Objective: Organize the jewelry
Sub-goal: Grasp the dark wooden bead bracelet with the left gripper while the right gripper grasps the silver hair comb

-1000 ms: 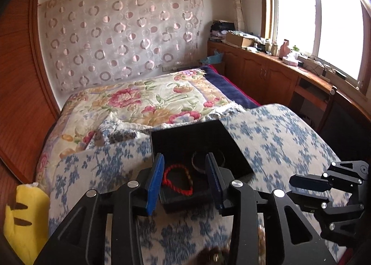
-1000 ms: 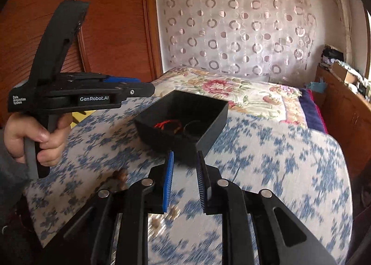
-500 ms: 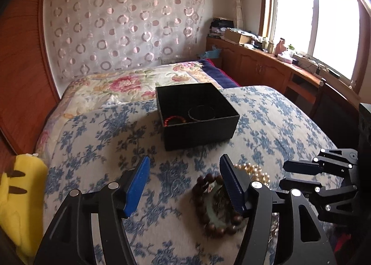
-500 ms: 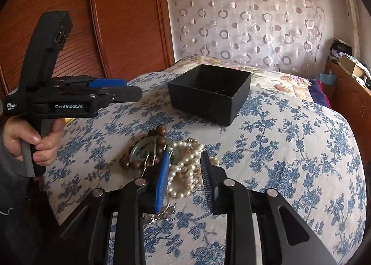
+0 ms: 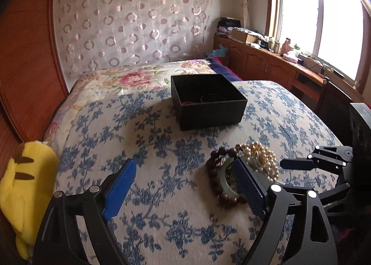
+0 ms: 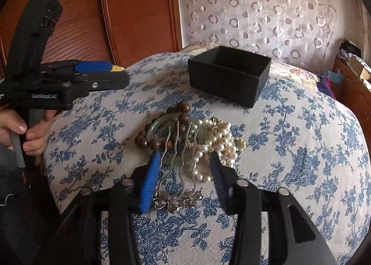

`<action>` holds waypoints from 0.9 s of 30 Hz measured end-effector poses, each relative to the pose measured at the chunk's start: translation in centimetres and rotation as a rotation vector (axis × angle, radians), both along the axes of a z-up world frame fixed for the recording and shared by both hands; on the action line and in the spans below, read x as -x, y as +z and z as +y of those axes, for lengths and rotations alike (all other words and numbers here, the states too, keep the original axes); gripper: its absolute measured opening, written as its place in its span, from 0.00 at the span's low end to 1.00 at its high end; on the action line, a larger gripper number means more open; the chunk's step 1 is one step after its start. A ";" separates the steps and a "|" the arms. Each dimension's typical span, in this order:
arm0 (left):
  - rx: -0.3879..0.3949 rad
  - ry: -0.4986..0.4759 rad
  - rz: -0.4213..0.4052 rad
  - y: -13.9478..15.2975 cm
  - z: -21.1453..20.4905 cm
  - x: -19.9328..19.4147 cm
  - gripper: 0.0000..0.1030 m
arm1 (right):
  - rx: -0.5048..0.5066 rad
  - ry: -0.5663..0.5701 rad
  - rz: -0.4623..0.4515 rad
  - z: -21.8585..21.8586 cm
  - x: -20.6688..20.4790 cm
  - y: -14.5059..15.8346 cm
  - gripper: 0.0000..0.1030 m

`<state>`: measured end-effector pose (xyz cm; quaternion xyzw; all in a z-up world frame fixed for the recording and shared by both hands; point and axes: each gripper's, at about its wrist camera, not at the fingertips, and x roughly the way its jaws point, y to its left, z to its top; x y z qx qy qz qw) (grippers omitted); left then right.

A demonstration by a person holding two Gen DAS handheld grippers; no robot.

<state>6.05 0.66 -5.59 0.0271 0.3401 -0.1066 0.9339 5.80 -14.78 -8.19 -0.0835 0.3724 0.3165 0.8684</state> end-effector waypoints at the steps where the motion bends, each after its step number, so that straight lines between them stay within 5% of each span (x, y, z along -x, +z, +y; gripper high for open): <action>1: 0.002 0.003 0.005 -0.2 0.1 0.1 0.80 | 0.006 0.000 0.011 0.1 -0.1 -0.2 0.53; 18: 0.026 -0.007 0.034 -1.5 0.0 0.5 0.80 | 0.124 0.047 0.034 3.2 -0.5 -1.7 0.58; 21: 0.028 -0.006 0.039 -1.7 0.0 0.4 0.80 | 0.130 0.055 0.041 3.2 -0.7 -1.8 0.46; 27: 0.033 -0.016 0.065 -2.5 -0.2 -0.1 0.80 | 0.118 0.054 0.029 2.4 -0.3 -1.3 0.45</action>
